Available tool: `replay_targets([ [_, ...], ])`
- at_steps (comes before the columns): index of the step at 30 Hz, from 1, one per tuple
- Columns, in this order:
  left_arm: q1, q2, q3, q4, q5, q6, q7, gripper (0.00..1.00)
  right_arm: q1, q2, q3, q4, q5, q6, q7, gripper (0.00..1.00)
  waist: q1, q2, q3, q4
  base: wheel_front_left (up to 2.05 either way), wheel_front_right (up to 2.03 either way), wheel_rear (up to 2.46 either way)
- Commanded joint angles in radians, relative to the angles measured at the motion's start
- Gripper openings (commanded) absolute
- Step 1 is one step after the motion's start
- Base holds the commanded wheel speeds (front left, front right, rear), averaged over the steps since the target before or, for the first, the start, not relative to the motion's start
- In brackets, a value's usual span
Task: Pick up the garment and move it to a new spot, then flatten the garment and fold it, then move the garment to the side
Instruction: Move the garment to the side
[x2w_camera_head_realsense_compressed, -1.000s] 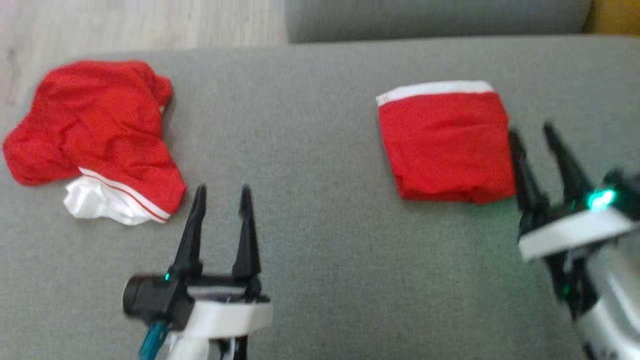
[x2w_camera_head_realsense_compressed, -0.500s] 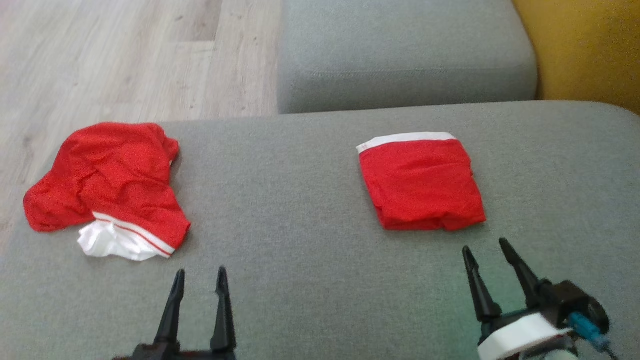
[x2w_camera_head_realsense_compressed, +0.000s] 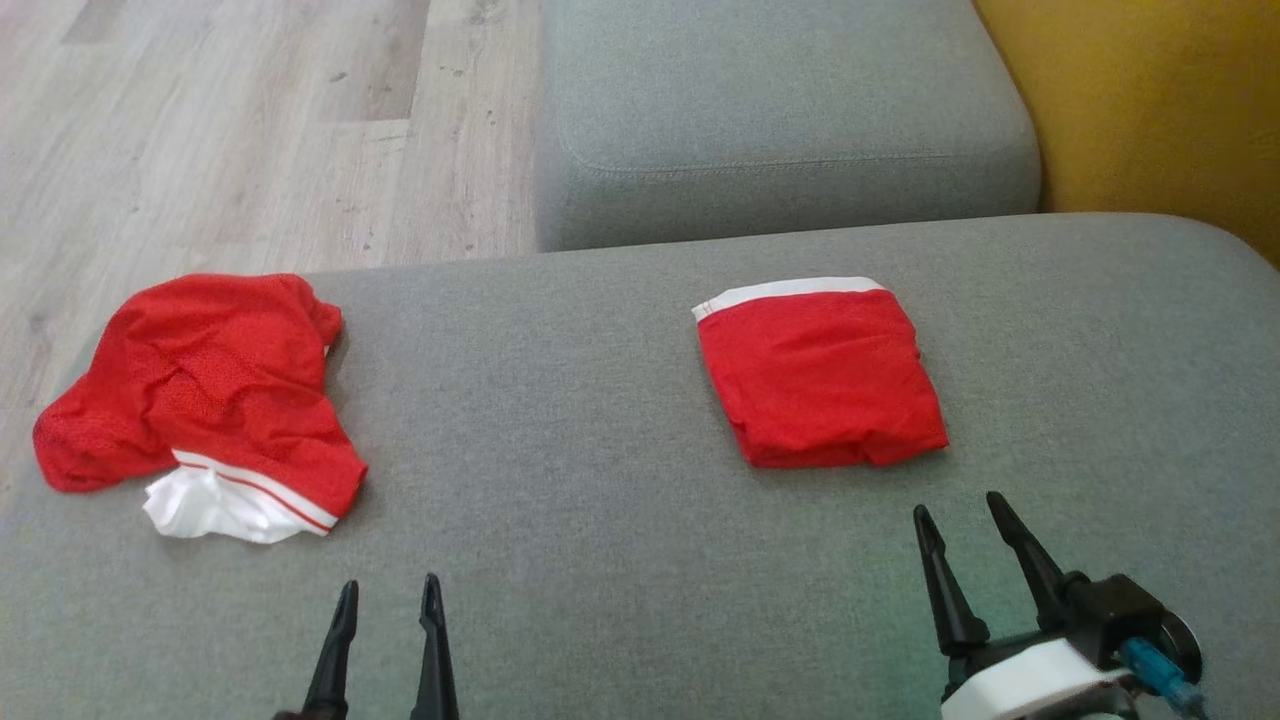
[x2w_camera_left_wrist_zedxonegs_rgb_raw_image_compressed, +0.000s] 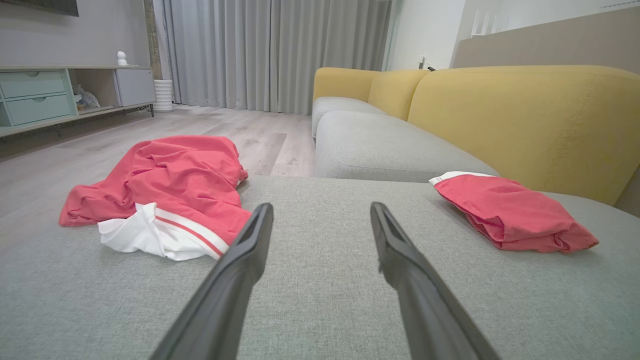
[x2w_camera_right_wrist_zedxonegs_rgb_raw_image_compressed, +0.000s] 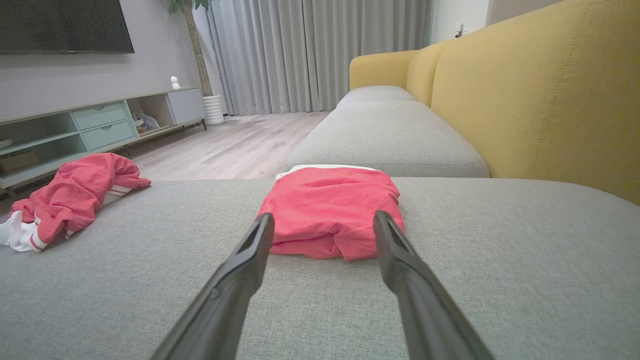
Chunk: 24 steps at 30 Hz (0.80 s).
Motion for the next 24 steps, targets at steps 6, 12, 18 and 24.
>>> replay_targets([
  [6,-0.042,-0.002,0.036,-0.019,0.015,0.004,-0.005,1.00,-0.021,0.006,0.017,-0.030,-0.006,-0.001,-0.011,1.00,0.0000,-0.0001,0.003,-0.013,0.00,0.00,0.00],
  [12,-0.049,-0.002,0.029,-0.024,0.013,0.016,-0.005,1.00,-0.031,0.005,0.020,-0.031,0.000,-0.001,-0.011,1.00,0.0000,-0.0001,0.017,-0.027,0.00,0.00,0.00],
  [18,-0.063,-0.002,0.018,-0.029,0.007,0.025,-0.005,1.00,-0.039,0.006,0.017,-0.038,0.004,-0.001,-0.011,1.00,0.0000,-0.0001,0.041,-0.034,0.00,0.00,0.00],
  [24,-0.075,-0.002,0.003,-0.037,0.015,0.024,-0.005,1.00,-0.054,0.017,0.011,-0.034,0.032,-0.001,-0.011,1.00,0.0000,-0.0001,0.074,-0.043,0.00,0.00,0.00],
])
